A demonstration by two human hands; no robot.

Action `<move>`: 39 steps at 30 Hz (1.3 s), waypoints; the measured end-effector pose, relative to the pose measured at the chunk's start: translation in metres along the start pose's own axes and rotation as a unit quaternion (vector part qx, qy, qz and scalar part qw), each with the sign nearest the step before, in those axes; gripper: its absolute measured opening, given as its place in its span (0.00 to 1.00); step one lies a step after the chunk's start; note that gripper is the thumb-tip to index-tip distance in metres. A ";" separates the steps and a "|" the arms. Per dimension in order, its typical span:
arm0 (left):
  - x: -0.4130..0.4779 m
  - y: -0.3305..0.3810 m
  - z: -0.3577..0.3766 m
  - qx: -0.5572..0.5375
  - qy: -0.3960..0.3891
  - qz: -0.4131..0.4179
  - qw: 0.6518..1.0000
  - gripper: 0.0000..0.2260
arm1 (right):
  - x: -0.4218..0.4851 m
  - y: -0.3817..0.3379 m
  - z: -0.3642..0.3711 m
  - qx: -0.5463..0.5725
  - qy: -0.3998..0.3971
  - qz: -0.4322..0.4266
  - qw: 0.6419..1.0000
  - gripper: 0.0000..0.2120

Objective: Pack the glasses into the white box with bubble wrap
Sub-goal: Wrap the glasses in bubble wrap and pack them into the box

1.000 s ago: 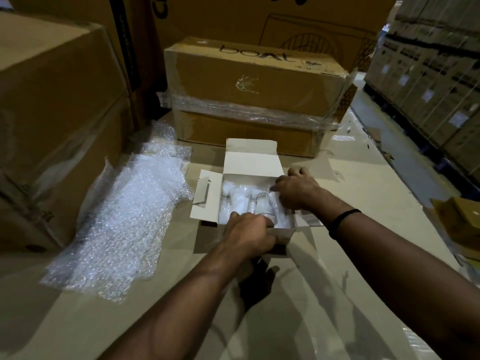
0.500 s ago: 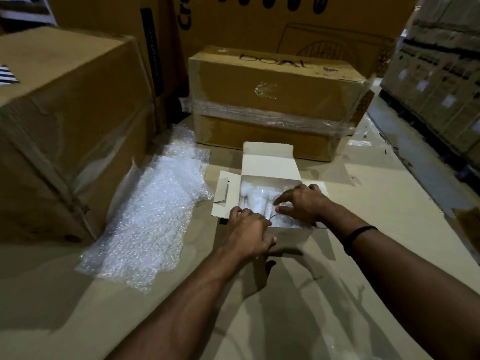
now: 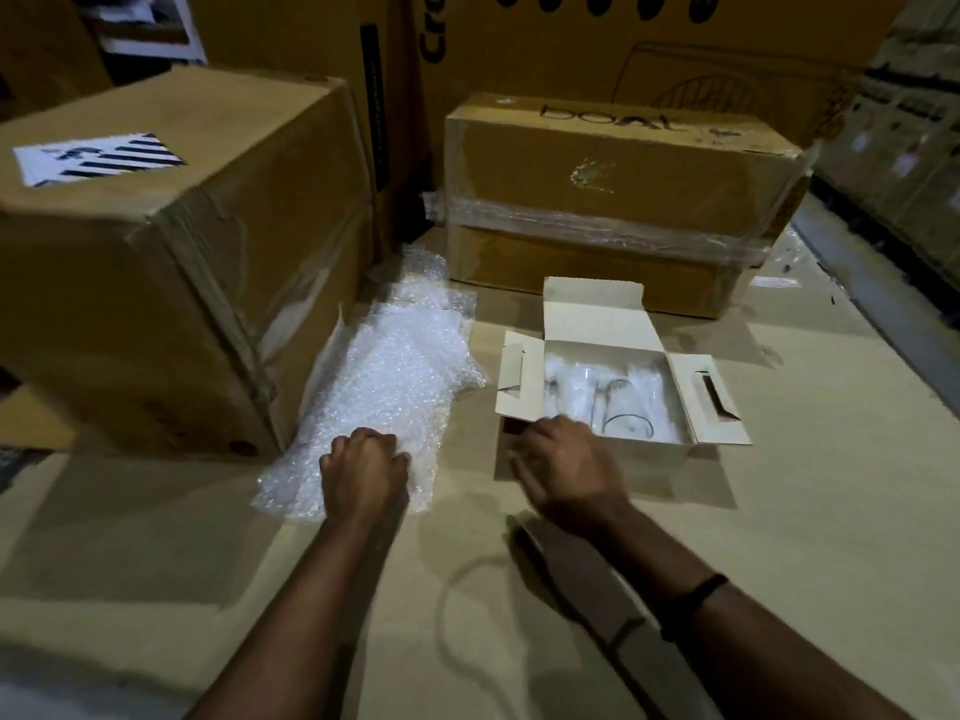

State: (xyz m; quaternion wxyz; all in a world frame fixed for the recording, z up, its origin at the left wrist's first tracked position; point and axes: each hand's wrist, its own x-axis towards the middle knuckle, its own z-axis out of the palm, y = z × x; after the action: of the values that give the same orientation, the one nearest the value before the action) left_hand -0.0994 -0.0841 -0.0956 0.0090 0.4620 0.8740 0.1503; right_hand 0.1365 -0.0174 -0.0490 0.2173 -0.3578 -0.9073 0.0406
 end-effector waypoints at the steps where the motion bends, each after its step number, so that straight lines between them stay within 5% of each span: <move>1: 0.005 -0.001 -0.004 -0.018 -0.011 -0.004 1.000 0.09 | -0.004 -0.012 0.012 0.026 -0.015 0.007 1.000 0.16; 5: 0.023 -0.008 -0.011 -0.104 0.007 -0.001 0.995 0.09 | -0.015 -0.034 0.061 0.041 -0.101 0.059 0.992 0.24; 8: 0.036 -0.012 -0.005 -0.066 0.065 0.070 0.993 0.15 | -0.021 -0.034 0.080 0.012 -0.108 0.088 0.990 0.31; 10: 0.046 -0.015 -0.002 -0.035 0.038 0.074 0.996 0.19 | -0.021 -0.035 0.083 0.005 -0.109 0.095 0.989 0.30; 15: 0.066 -0.022 0.000 -0.008 0.026 0.072 0.997 0.09 | -0.018 -0.033 0.081 0.017 -0.116 0.111 0.987 0.29; 22: 0.046 -0.016 -0.031 -0.140 0.192 0.145 0.961 0.07 | -0.017 -0.035 0.079 0.077 -0.092 0.131 0.984 0.27; 24: 0.021 -0.019 -0.034 -0.157 0.198 0.188 0.949 0.07 | -0.020 -0.037 0.071 0.194 -0.052 0.196 0.960 0.21; 27: -0.014 -0.028 -0.025 -0.174 0.172 0.259 0.934 0.08 | -0.010 -0.041 0.058 0.459 0.058 0.361 0.810 0.19; 29: -0.032 -0.035 -0.017 -0.192 0.134 0.300 0.925 0.08 | 0.005 -0.038 0.055 0.515 0.075 0.377 0.766 0.27; 31: -0.043 -0.039 -0.012 -0.187 0.081 0.327 0.923 0.06 | 0.021 -0.044 0.054 0.536 0.044 0.388 0.749 0.30; 34: -0.049 -0.043 -0.010 -0.143 0.016 0.314 0.939 0.10 | 0.031 -0.052 0.063 0.545 0.043 0.417 0.726 0.13; 39: -0.053 -0.035 -0.016 -0.133 0.005 0.274 0.953 0.21 | 0.008 -0.058 0.058 0.522 0.029 0.346 0.779 0.05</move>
State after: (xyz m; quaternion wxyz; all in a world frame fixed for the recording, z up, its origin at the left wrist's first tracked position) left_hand -0.0996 -0.1493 -0.0963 0.0249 0.6774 0.6861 0.2641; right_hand 0.0701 -0.0497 -0.0854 0.3687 -0.4804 -0.5555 0.5698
